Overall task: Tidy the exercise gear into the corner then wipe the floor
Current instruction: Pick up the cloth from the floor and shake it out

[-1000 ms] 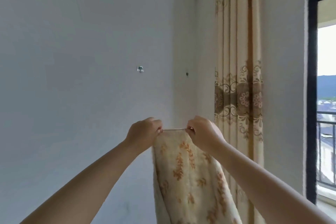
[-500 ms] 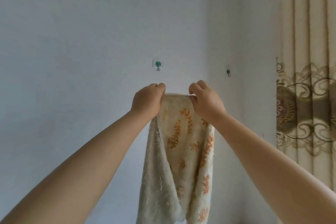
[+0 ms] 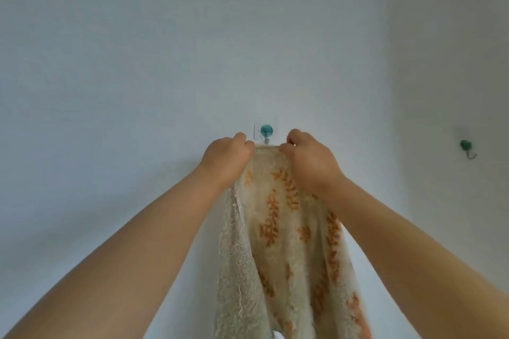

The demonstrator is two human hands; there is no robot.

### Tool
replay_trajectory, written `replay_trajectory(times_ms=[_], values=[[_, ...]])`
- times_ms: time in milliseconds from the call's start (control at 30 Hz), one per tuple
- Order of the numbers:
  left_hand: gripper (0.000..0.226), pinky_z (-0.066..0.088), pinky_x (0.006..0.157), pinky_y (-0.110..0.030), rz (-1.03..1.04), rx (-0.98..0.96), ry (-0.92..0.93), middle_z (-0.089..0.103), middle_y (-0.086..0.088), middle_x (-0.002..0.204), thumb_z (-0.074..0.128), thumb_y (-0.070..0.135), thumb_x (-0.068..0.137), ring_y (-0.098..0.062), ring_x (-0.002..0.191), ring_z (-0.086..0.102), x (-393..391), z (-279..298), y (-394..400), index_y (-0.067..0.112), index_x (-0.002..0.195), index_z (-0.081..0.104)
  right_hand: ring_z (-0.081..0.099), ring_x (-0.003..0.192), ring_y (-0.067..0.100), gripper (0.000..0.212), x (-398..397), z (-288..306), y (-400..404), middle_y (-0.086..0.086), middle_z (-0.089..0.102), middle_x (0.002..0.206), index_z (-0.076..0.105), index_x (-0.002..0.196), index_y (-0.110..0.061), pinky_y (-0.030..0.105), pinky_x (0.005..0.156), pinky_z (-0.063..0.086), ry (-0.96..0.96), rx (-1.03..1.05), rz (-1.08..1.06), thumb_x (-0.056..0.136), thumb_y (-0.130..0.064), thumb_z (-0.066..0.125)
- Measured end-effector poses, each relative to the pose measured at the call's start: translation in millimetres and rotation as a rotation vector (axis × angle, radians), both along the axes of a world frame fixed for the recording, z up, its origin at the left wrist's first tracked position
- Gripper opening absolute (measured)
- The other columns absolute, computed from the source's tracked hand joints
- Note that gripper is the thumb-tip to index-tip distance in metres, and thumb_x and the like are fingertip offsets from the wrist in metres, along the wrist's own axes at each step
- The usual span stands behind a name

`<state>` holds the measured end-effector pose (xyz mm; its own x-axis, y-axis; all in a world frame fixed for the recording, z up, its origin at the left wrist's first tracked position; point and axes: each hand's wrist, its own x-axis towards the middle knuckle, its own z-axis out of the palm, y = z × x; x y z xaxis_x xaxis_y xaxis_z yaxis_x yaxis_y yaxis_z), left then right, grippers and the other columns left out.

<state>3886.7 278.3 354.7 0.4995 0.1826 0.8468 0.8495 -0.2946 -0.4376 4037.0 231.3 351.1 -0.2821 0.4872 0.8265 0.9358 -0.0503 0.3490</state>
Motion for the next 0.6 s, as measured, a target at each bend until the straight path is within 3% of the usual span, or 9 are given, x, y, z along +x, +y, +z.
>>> replay_trajectory(times_ms=[67, 167, 233, 333, 433, 533, 600], values=[[0.035, 0.010, 0.045, -0.024, 0.091, -0.112, -0.108, 0.007, 0.002, 0.064, 0.045, -0.020, 0.077, -0.009, 0.051, 0.013, 12, 15, 18, 0.013, 0.080, 0.034, 0.043, 0.106, 0.022, 0.032, 10, 18, 22, 0.008, 0.044, 0.124, 0.051, 0.122, -0.007, 0.024, 0.065, 0.035, 0.032, 0.010, 0.066, 0.091, -0.006, 0.041], [0.045, 0.012, 0.045, -0.023, 0.235, -0.095, -0.147, 0.009, 0.002, 0.065, 0.043, -0.018, 0.079, -0.010, 0.051, 0.015, 26, 37, 31, 0.014, 0.060, 0.018, 0.043, 0.107, 0.022, 0.031, 23, 41, 50, 0.009, 0.045, 0.121, 0.054, 0.118, -0.007, 0.026, 0.064, 0.030, 0.026, 0.064, 0.119, 0.090, -0.002, 0.041], [0.049, 0.012, 0.045, -0.022, 0.278, -0.058, -0.126, 0.009, 0.002, 0.065, 0.043, -0.018, 0.079, -0.010, 0.051, 0.015, 32, 50, 38, 0.014, 0.058, 0.013, 0.042, 0.103, 0.022, 0.028, 29, 52, 68, 0.008, 0.045, 0.117, 0.054, 0.114, -0.005, 0.026, 0.065, 0.032, 0.010, 0.078, 0.145, 0.089, 0.000, 0.042], [0.048, 0.013, 0.045, -0.021, 0.345, -0.045, -0.116, 0.010, 0.002, 0.064, 0.043, -0.018, 0.081, -0.009, 0.052, 0.015, 36, 69, 45, 0.014, 0.058, 0.014, 0.036, 0.079, 0.015, 0.017, 31, 65, 85, 0.008, 0.043, 0.106, 0.052, 0.103, -0.005, 0.022, 0.060, 0.031, 0.075, 0.061, 0.242, 0.094, -0.008, 0.038], [0.048, 0.014, 0.045, -0.021, 0.344, -0.035, -0.090, 0.011, 0.001, 0.064, 0.042, -0.019, 0.081, -0.010, 0.052, 0.016, 40, 77, 52, 0.013, 0.058, 0.016, 0.034, 0.079, 0.017, 0.021, 30, 69, 98, 0.003, 0.038, 0.091, 0.051, 0.080, -0.007, 0.022, 0.047, 0.019, 0.067, 0.118, 0.239, 0.095, -0.013, 0.038], [0.047, 0.013, 0.045, -0.022, 0.355, -0.076, -0.062, 0.011, 0.001, 0.064, 0.042, -0.019, 0.080, -0.010, 0.052, 0.016, 41, 73, 59, 0.013, 0.058, 0.016, 0.037, 0.076, 0.018, 0.024, 29, 68, 107, 0.002, 0.035, 0.080, 0.062, 0.087, -0.002, 0.021, 0.045, 0.015, 0.074, 0.157, 0.213, 0.095, -0.011, 0.041], [0.047, 0.013, 0.045, -0.022, 0.367, -0.114, -0.050, 0.011, 0.001, 0.064, 0.042, -0.018, 0.081, -0.010, 0.052, 0.016, 41, 66, 64, 0.013, 0.058, 0.016, 0.036, 0.076, 0.018, 0.020, 27, 64, 109, 0.000, 0.022, 0.068, 0.062, 0.095, -0.002, 0.022, 0.044, 0.015, 0.058, 0.114, 0.180, 0.093, -0.007, 0.042]])
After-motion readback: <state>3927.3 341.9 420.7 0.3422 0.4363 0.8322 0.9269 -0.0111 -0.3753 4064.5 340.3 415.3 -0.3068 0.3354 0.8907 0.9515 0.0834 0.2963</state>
